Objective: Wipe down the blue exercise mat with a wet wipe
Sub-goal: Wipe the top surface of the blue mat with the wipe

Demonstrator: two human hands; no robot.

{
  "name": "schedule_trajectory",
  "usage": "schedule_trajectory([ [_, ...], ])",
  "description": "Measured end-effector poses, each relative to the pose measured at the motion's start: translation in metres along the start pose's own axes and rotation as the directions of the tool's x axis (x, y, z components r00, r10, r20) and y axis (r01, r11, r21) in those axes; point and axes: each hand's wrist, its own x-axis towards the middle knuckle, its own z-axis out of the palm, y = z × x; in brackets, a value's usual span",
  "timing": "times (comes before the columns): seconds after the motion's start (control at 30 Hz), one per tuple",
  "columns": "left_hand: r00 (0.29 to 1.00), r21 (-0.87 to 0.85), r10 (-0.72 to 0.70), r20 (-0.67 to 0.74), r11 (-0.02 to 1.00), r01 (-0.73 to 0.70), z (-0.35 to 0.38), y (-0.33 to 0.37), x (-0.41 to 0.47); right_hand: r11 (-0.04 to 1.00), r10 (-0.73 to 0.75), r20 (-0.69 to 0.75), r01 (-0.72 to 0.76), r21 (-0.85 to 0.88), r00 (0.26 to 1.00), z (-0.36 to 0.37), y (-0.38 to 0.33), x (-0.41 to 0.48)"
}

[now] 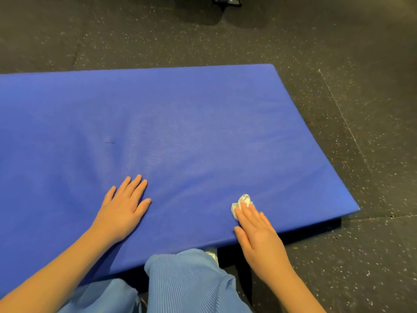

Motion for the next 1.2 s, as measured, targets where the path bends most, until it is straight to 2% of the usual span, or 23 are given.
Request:
schedule_trajectory([
  [0.07, 1.000, 0.014, -0.004, -0.004, 1.000, 0.004, -0.002, 0.001, 0.000, 0.997, 0.062, 0.062, -0.064, 0.045, 0.996, 0.003, -0.009, 0.005],
  [0.17, 1.000, 0.010, -0.006, -0.017, 1.000, 0.006, -0.001, 0.004, 0.000, 0.994, -0.043, 0.185, 0.023, 0.111, 0.982, 0.002, -0.026, 0.000],
  [0.23, 0.999, 0.010, -0.005, -0.032, 1.000, 0.005, 0.000, 0.005, -0.001, 0.993, -0.072, 0.218, 0.050, 0.103, 0.973, -0.002, -0.022, 0.003],
  [0.43, 0.998, -0.013, -0.003, -0.066, 1.000, 0.002, 0.003, 0.004, -0.001, 0.991, 0.129, 0.161, -0.121, -0.057, 0.978, 0.007, -0.012, 0.057],
  [0.6, 0.998, -0.019, 0.003, -0.068, 1.000, -0.004, 0.002, 0.004, -0.003, 0.996, -0.082, 0.290, 0.089, -0.014, 0.953, 0.005, -0.037, 0.060],
  [0.67, 0.998, -0.021, 0.005, -0.070, 1.000, -0.007, 0.001, 0.004, -0.004, 0.997, -0.056, 0.247, 0.068, -0.043, 0.967, 0.002, -0.026, 0.078],
  [0.77, 0.997, -0.039, 0.009, -0.081, 0.999, -0.012, 0.001, 0.002, -0.005, 0.992, 0.082, 0.158, -0.066, -0.106, 0.984, 0.008, -0.014, 0.114],
  [0.83, 0.996, -0.051, 0.011, -0.084, 0.999, -0.015, 0.002, 0.002, -0.005, 0.995, 0.094, 0.173, -0.084, -0.060, 0.980, 0.019, -0.026, 0.129],
  [0.93, 0.997, -0.052, 0.008, -0.081, 0.999, -0.012, 0.004, 0.001, -0.003, 0.992, -0.107, 0.277, 0.121, -0.032, 0.955, 0.032, -0.053, 0.128],
  [1.0, 0.996, -0.063, 0.009, -0.088, 0.998, -0.014, 0.004, 0.001, -0.004, 0.978, -0.178, 0.281, 0.200, -0.053, 0.943, 0.033, -0.052, 0.135],
  [1.07, 0.996, -0.071, 0.012, -0.093, 0.997, -0.018, 0.005, 0.000, -0.003, 0.987, -0.108, 0.222, 0.132, -0.097, 0.969, 0.028, -0.041, 0.155],
  [1.13, 0.996, -0.076, 0.018, -0.089, 0.997, -0.025, 0.005, -0.002, -0.002, 0.988, 0.030, 0.172, -0.003, -0.155, 0.985, 0.028, -0.034, 0.171],
  [1.2, 0.997, -0.091, 0.025, -0.077, 0.995, -0.032, 0.003, -0.003, 0.001, 0.990, 0.082, 0.165, -0.062, -0.123, 0.983, 0.034, -0.040, 0.176],
])
